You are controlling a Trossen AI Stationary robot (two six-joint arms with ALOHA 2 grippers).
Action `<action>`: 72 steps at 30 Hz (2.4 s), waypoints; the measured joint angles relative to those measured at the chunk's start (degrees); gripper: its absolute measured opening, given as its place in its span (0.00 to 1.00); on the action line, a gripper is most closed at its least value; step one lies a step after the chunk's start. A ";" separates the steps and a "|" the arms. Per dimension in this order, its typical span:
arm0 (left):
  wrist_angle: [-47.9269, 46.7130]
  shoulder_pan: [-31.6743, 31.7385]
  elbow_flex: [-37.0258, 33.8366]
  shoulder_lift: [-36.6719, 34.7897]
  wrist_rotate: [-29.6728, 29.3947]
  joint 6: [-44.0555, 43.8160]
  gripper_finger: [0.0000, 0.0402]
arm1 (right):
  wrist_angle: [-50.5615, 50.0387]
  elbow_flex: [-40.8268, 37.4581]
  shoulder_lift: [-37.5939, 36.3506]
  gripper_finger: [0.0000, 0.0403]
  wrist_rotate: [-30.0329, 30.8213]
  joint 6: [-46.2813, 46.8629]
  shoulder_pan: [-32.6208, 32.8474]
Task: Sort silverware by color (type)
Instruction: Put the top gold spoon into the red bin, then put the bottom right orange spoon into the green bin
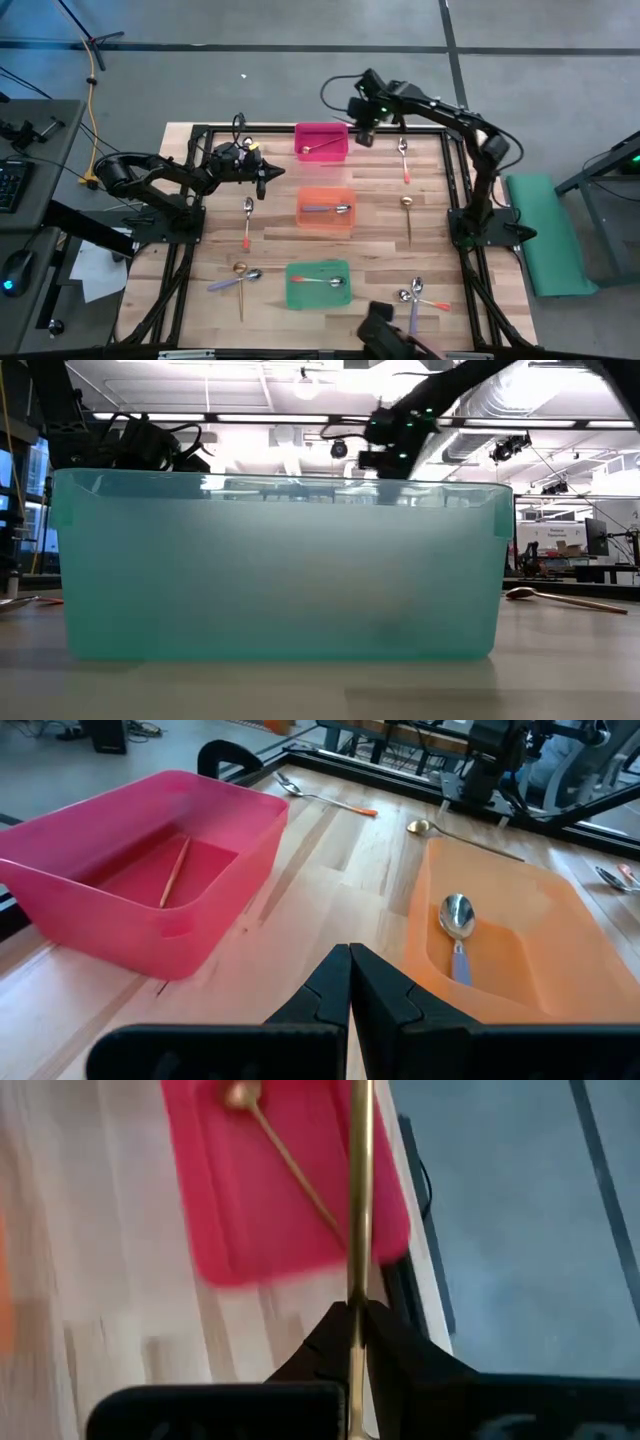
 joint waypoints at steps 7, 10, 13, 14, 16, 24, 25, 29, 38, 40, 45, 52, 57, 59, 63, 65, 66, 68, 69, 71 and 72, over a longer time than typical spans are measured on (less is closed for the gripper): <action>0.00 0.00 0.00 0.00 -0.01 0.46 0.00 | -6.19 18.40 13.31 0.00 -5.09 1.26 3.21; 0.00 0.00 0.00 0.00 -0.01 0.44 0.00 | -8.56 24.93 17.93 0.00 -6.64 1.73 4.49; -0.02 0.00 0.00 0.00 0.00 0.46 0.00 | -11.57 28.94 22.19 0.00 -7.27 2.49 5.40; -0.02 0.00 0.00 0.00 -0.01 0.48 0.00 | -11.98 29.72 23.38 0.00 -7.25 2.41 5.57; -0.02 0.00 0.00 0.00 0.00 0.50 0.00 | -12.44 30.80 25.30 0.00 -7.25 2.05 5.72; -0.02 0.00 0.00 0.00 -0.02 0.71 0.00 | -11.92 31.19 28.52 0.00 -7.27 0.15 5.15; -0.04 0.00 0.00 0.00 -0.02 0.99 0.00 | -11.52 31.19 28.54 0.00 -7.29 0.05 5.04; -0.04 0.00 0.00 0.00 -0.02 1.49 0.00 | -11.11 30.88 28.69 0.00 -7.26 -0.29 4.74; -0.02 0.00 0.00 0.00 0.00 1.05 0.00 | -9.87 28.15 28.72 0.00 -7.33 -0.29 4.54; -0.04 0.00 0.00 0.00 0.00 1.05 0.00 | -9.55 28.06 28.74 0.01 -7.28 -0.17 4.54; -0.04 0.00 0.00 0.00 -0.02 0.59 0.00 | -7.77 28.49 28.74 0.09 -6.91 0.67 4.57; -0.07 -0.05 0.02 0.00 0.00 0.44 0.00 | -12.53 34.40 28.66 0.20 -4.34 1.24 4.83; -0.22 -0.09 0.02 0.00 0.00 0.93 0.00 | -10.83 35.06 25.76 0.06 -6.02 1.53 5.70; -0.22 -0.09 0.02 0.00 -0.02 1.42 0.00 | -8.15 33.37 24.17 0.02 -7.44 3.33 6.13; -0.22 -0.09 0.02 0.00 -0.02 1.62 0.00 | -1.33 27.25 21.71 0.01 -7.45 6.73 7.68; -0.32 -0.09 0.02 0.00 -0.02 2.27 0.00 | 4.73 22.35 19.83 0.00 -7.30 9.01 8.68; -0.43 -0.10 0.02 0.00 -0.02 2.61 0.00 | 8.02 19.56 18.57 0.01 -7.30 10.61 9.22; -0.57 -0.09 0.02 0.00 -0.02 2.97 0.00 | 15.66 13.18 15.68 0.00 -6.87 13.63 10.20; -0.66 -0.11 0.02 0.00 -0.02 2.97 0.00 | 19.52 9.59 13.93 0.00 -6.46 15.12 10.73; -0.70 -0.20 0.02 0.00 -0.02 2.97 0.00 | 26.01 2.18 10.13 0.00 -5.49 18.10 11.89; -0.77 -0.21 0.02 0.00 -0.02 2.98 0.00 | 29.25 -1.50 7.97 0.00 -5.24 19.73 12.40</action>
